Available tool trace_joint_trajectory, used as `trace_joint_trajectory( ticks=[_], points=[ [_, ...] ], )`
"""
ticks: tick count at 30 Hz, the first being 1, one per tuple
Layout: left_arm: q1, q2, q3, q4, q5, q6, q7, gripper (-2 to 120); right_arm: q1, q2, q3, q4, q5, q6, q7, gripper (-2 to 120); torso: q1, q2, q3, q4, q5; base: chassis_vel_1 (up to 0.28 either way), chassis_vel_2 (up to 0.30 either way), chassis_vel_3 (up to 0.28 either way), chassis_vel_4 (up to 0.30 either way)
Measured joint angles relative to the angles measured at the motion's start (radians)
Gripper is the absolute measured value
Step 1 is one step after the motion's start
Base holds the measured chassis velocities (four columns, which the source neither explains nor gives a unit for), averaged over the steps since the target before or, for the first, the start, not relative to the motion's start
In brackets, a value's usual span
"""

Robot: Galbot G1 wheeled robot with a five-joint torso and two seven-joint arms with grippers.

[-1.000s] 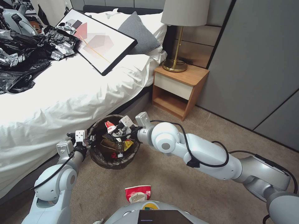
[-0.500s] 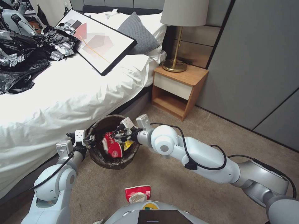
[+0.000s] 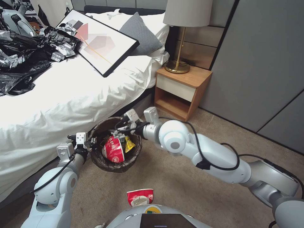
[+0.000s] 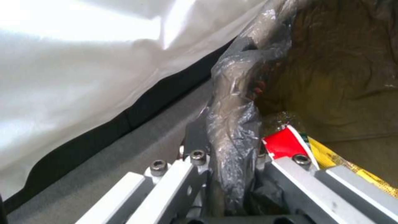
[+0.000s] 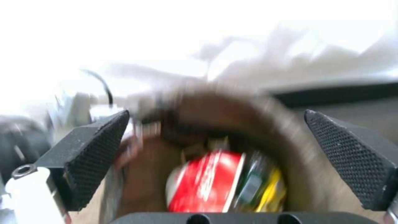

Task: Pick up the trash bin, then pick up the garbage from the floor and place it into the trash bin.

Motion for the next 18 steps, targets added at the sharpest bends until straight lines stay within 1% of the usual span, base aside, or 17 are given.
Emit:
trace_joint_trajectory(
  ticks=[2, 3, 6, 7, 8, 9, 10, 11, 12, 13, 14, 15, 16, 17, 18],
  points=[
    [0.0, -0.001, -0.001, 0.0, 0.001, 0.0, 0.0, 0, 0.026, -0.014, 0.043, 0.029, 0.017, 0.007, 0.002, 100, 0.0, 0.0, 0.0, 0.0001, 0.0, 0.0, 0.0, 0.0, 0.0],
    [0.0, -0.001, -0.001, 0.0, 0.001, 0.0, 0.0, 0, 0.026, -0.014, 0.043, 0.029, 0.017, 0.007, 0.002, 100, 0.0, 0.0, 0.0, 0.0001, 0.0, 0.0, 0.0, 0.0, 0.0],
    [0.002, -0.004, -0.001, 0.0, 0.002, 0.0, 0.0, 0, 0.071, -0.062, 0.144, 0.067, 0.024, 0.045, 0.009, 100, 0.0, 0.0, 0.0, 0.0002, 0.0, 0.0, 0.0, 0.0, 0.0],
    [0.002, -0.004, -0.001, 0.0, 0.002, 0.0, 0.0, 0, 0.071, -0.062, 0.144, 0.067, 0.024, 0.045, 0.009, 100, 0.0, 0.0, 0.0, 0.0002, 0.0, 0.0, 0.0, 0.0, 0.0],
    [0.001, -0.004, -0.001, 0.0, 0.002, 0.0, 0.0, 0, 0.075, -0.106, 0.205, 0.076, -0.007, 0.09, 0.012, 100, 0.0, 0.0, 0.0, 0.0001, 0.0, 0.0, 0.0, 0.0, 0.0],
    [-0.001, -0.005, -0.001, 0.0, 0.002, 0.0, 0.0, 0, 0.037, -0.141, 0.266, 0.084, -0.061, 0.125, 0.01, 100, 0.0, 0.0, 0.0, 0.0001, -0.0001, 0.0, 0.0, 0.0, 0.0],
    [-0.002, -0.005, -0.001, 0.0, 0.002, 0.0, 0.0, 0, -0.013, -0.166, 0.316, 0.09, -0.098, 0.141, 0.006, 100, 0.0, 0.0, 0.0, 0.0, 0.0001, 0.0, 0.0, 0.0, 0.0],
    [-0.002, -0.005, -0.001, 0.0, 0.002, 0.0, 0.0, 0, -0.013, -0.166, 0.316, 0.09, -0.098, 0.141, 0.006, 100, 0.0, 0.0, 0.0, 0.0, 0.0001, 0.0, 0.0, 0.0, 0.0],
    [-0.002, -0.004, -0.001, 0.001, 0.002, 0.0, 0.0, 0, -0.07, -0.187, 0.364, 0.095, -0.148, 0.152, 0.006, 100, 0.0, 0.0, 0.0, -0.0002, 0.0005, 0.0, 0.0, 0.0, 0.0],
    [-0.002, -0.003, -0.001, 0.001, 0.002, 0.0, 0.0, 0, -0.143, -0.203, 0.432, 0.096, -0.228, 0.171, 0.003, 100, 0.0, 0.0, 0.0, -0.0001, 0.0004, 0.0, 0.0, 0.0, 0.0],
    [-0.002, -0.003, -0.001, 0.001, 0.001, 0.0, 0.0, 0, -0.173, -0.206, 0.463, 0.096, -0.261, 0.177, 0.001, 100, 0.0, 0.0, 0.0, -0.0001, 0.0003, 0.0, 0.0, 0.0, 0.0],
    [-0.002, -0.003, -0.001, 0.001, 0.001, 0.0, 0.0, 0, -0.173, -0.206, 0.463, 0.096, -0.261, 0.177, 0.001, 100, 0.0, 0.0, 0.0, -0.0001, 0.0003, 0.0, 0.0, 0.0, 0.0],
    [-0.002, -0.003, -0.001, 0.001, 0.0, 0.0, 0.0, 0, -0.272, -0.208, 0.563, 0.096, -0.358, 0.191, -0.009, 100, 0.0, 0.0, 0.0, -0.0002, 0.0002, 0.0, 0.0, 0.0, 0.0],
    [-0.001, -0.003, -0.001, 0.001, 0.0, 0.0, 0.0, 0, -0.327, -0.203, 0.613, 0.096, -0.403, 0.198, -0.015, 100, 0.0, 0.0, 0.0, 0.0, 0.0001, 0.0, 0.0, 0.0, 0.0],
    [0.0, -0.003, -0.001, 0.001, -0.001, 0.0, -0.002, 0, -0.468, -0.181, 0.728, 0.094, -0.51, 0.217, -0.025, 100, 0.0, 0.0, 0.0, -0.0003, 0.0005, 0.0, 0.0, 0.0, 0.0]
  ],
)
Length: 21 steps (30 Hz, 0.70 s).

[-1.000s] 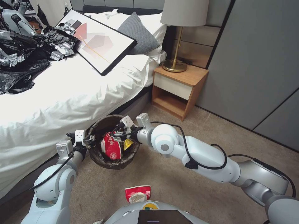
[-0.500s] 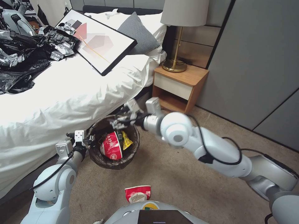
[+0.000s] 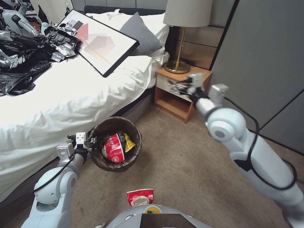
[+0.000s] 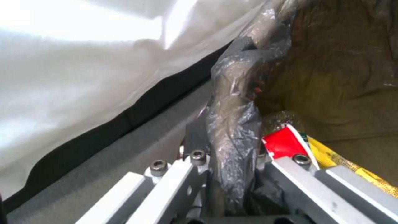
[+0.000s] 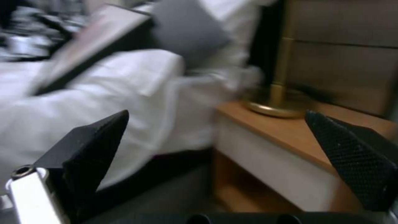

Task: Pick up the trash bin, then pick up the garbage from the floor and place it into the trash bin.

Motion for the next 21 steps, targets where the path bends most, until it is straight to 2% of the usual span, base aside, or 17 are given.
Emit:
trace_joint_trajectory(
  ticks=[2, 4, 5, 6, 7, 9, 10, 11, 13, 14, 17, 21],
  points=[
    [0.0, 0.0, 0.0, 0.0, 0.0, 0.0, 0.0, 0, -0.042, 0.009, 0.031, 0.0, -0.03, 0.008, -0.004, 100, 0.0, 0.0, 0.0, 0.0, 0.0, 0.0, 0.0, 0.0, 0.0],
    [-0.001, 0.002, 0.003, 0.005, 0.0, 0.0, -0.001, 0, -0.237, 0.064, 0.166, -0.005, -0.232, 0.076, -0.058, 100, 0.0, 0.0, 0.0, -0.0004, -0.0002, 0.0, 0.0, 0.0, 0.0],
    [-0.001, 0.002, 0.005, 0.006, 0.0, 0.0, -0.001, 0, -0.289, 0.084, 0.193, -0.011, -0.308, 0.111, -0.084, 100, 0.0, 0.0, 0.0, -0.0004, -0.0002, 0.0, 0.0, 0.0, 0.0],
    [-0.001, 0.002, 0.005, 0.006, 0.0, 0.0, -0.001, 0, -0.289, 0.084, 0.193, -0.011, -0.308, 0.111, -0.084, 100, 0.0, 0.0, 0.0, -0.0004, -0.0002, 0.0, 0.0, 0.0, 0.0],
    [-0.001, 0.002, 0.009, 0.008, 0.0, 0.0, -0.002, 0, -0.379, 0.128, 0.229, -0.026, -0.454, 0.184, -0.127, 100, 0.0, 0.0, 0.0, -0.0002, -0.0002, 0.0, 0.0, 0.0, 0.0],
    [-0.001, 0.0, 0.013, 0.011, 0.0, 0.0, -0.004, 0, -0.463, 0.193, 0.248, -0.042, -0.576, 0.259, -0.153, 100, 0.0, 0.0, 0.0, -0.0001, -0.0003, 0.0, 0.0, 0.0, 0.0],
    [-0.001, 0.0, 0.013, 0.011, 0.0, 0.0, -0.004, 0, -0.463, 0.193, 0.248, -0.042, -0.576, 0.259, -0.153, 100, 0.0, 0.0, 0.0, -0.0001, -0.0003, 0.0, 0.0, 0.0, 0.0],
    [0.001, -0.003, 0.017, 0.012, 0.0, 0.0, -0.005, 0, -0.525, 0.282, 0.257, -0.055, -0.647, 0.315, -0.162, 100, 0.0, 0.0, 0.0, 0.0, -0.0003, 0.0, 0.0, 0.0, 0.0],
    [0.004, -0.005, 0.018, 0.012, 0.001, -0.001, -0.005, 0, -0.569, 0.368, 0.26, -0.073, -0.695, 0.356, -0.161, 100, 0.0, 0.0, 0.0, 0.0002, -0.0005, 0.0, 0.0, 0.0, 0.0],
    [0.004, -0.005, 0.018, 0.012, 0.001, -0.001, -0.005, 0, -0.569, 0.368, 0.26, -0.073, -0.695, 0.356, -0.161, 100, 0.0, 0.0, 0.0, 0.0002, -0.0005, 0.0, 0.0, 0.0, 0.0],
    [0.007, -0.002, 0.015, 0.011, 0.001, -0.001, -0.005, 0, -0.591, 0.439, 0.259, -0.108, -0.732, 0.418, -0.148, 100, 0.0, 0.0, 0.0, 0.0004, -0.0008, 0.0, 0.0, 0.0, 0.0],
    [0.011, -0.002, 0.013, 0.01, 0.001, -0.008, -0.005, 0, -0.573, 0.463, 0.261, -0.154, -0.765, 0.445, -0.143, 100, 0.0, 0.0, 0.0, 0.0005, -0.0008, 0.0, 0.0, 0.0, 0.0]
  ],
)
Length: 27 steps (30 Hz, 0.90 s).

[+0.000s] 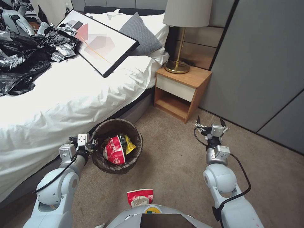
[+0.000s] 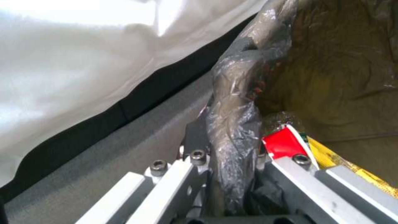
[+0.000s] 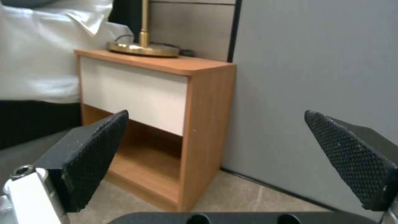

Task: Pick up the trash bin, then pick up the garbage from the floor and place it into the trash bin.

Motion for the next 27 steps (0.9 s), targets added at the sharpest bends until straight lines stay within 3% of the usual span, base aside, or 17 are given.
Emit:
trace_joint_trajectory(
  ticks=[8, 27],
  points=[
    [0.008, -0.004, 0.003, -0.006, 0.003, -0.008, 0.002, 0, 0.008, 0.02, 0.006, -0.071, -0.039, 0.065, 0.0, 100, 0.0, 0.0, 0.0, -0.0002, 0.0001, 0.0, 0.0, 0.0, 0.0],
    [0.01, 0.004, 0.007, -0.014, 0.003, -0.003, 0.0, 0, 0.009, 0.018, -0.025, -0.072, -0.026, 0.042, 0.007, 100, 0.0, 0.0, 0.0, -0.0003, 0.0001, 0.003, -0.003, -0.002, 0.002]
  ],
)
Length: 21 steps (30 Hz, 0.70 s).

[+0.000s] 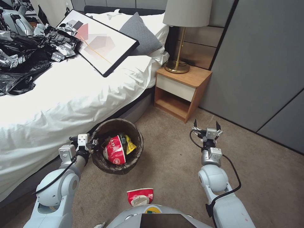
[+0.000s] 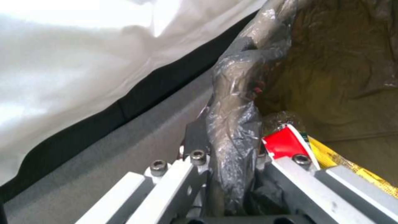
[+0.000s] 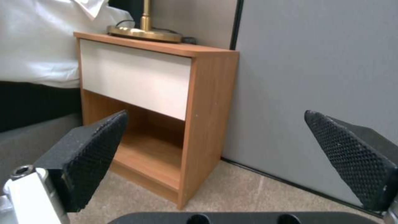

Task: Pick up the trash bin, then pick up the garbage from the floor and place it into the trash bin.

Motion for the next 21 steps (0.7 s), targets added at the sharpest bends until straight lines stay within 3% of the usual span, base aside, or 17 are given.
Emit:
trace_joint_trajectory(
  ticks=[5, 21],
  points=[
    [-0.001, 0.001, 0.001, 0.0, 0.0, 0.0, 0.0, 0, 0.002, -0.004, -0.001, 0.002, 0.004, -0.003, 0.001, 100, 0.0, 0.0, 0.0, -0.0001, 0.0002, 0.107, -0.092, -0.12, 0.139],
    [-0.004, 0.004, 0.0, 0.004, 0.0, 0.0, 0.001, 0, 0.009, -0.005, -0.004, -0.009, 0.016, -0.004, 0.016, 100, 0.0, 0.0, 0.0, -0.0001, 0.0, 0.202, -0.195, -0.201, 0.18]
  ],
)
